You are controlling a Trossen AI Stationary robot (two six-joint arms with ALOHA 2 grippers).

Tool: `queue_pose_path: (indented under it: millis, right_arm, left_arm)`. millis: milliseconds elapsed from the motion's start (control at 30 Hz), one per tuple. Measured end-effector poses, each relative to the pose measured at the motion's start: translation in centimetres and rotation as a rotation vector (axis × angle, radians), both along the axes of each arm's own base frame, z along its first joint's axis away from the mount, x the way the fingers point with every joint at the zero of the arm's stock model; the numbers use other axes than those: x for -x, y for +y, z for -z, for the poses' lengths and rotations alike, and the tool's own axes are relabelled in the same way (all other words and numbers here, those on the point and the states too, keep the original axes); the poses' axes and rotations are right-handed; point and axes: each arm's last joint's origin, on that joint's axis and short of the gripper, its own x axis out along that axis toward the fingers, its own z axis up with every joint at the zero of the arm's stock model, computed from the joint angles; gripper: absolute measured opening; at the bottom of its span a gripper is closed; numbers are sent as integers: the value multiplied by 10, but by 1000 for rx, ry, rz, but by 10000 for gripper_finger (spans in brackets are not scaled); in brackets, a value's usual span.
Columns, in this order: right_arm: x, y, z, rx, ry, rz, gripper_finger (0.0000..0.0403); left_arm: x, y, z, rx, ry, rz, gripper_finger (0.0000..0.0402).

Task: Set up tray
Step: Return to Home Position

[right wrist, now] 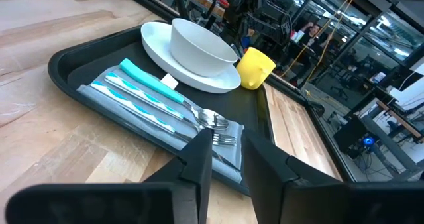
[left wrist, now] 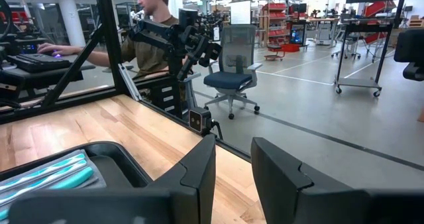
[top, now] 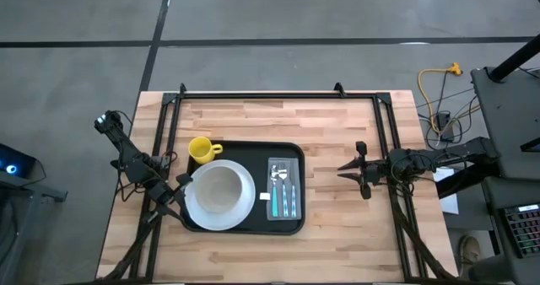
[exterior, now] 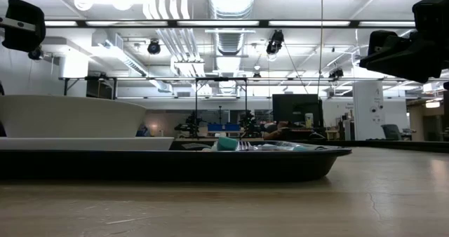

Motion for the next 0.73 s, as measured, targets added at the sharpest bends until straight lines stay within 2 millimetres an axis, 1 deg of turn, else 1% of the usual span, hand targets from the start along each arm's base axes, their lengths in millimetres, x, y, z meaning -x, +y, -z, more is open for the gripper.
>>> queue_pose_path:
  millis: [167,533,733]
  right_arm:
    - [0,0,0,0,0,0,68]
    - [0,0,0,0,0,0,81]
    - [0,0,0,0,0,0,79]
  left_arm:
    - [0,0,0,0,0,0,79]
    - [0,0,0,0,0,0,79]
    - [0,0,0,0,0,0,79]
